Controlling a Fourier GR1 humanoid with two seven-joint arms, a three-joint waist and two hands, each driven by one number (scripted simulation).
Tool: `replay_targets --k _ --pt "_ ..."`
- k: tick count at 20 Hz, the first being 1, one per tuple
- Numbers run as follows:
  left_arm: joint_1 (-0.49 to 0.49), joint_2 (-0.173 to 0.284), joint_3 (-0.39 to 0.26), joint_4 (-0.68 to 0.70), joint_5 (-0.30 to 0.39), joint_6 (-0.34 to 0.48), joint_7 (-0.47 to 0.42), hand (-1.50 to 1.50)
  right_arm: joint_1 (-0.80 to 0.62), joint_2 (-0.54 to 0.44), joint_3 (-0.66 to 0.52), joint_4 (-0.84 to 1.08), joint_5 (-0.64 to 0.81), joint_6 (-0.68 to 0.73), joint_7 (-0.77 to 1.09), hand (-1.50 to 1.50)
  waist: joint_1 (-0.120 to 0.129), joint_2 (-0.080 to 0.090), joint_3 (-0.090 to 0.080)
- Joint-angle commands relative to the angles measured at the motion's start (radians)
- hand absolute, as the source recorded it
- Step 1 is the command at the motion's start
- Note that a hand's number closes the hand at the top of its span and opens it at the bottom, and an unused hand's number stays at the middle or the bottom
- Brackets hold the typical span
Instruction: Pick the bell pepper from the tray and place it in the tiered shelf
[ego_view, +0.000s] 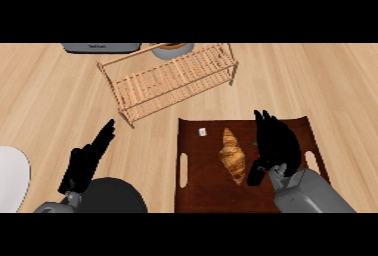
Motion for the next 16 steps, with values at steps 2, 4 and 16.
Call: replay_targets --k 2,4,16 --pt "0.001 -0.002 0.018 0.043 -0.008 -0.028 -0.050 0.00 0.012 0.029 0.023 0.017 0.103 0.037 0.134 -1.50 -0.006 0.001 0.000" --pt "-0.019 0.002 0.037 0.030 -0.003 -0.027 -0.013 0.00 0.019 0.032 0.001 0.070 0.130 0.023 0.091 -1.50 -0.003 0.001 0.000" --pt "0.038 -0.022 0.051 -0.018 -0.034 -0.053 -0.009 0.00 0.052 0.085 -0.067 0.123 0.225 0.095 0.031 -1.50 -0.001 0.001 0.000"
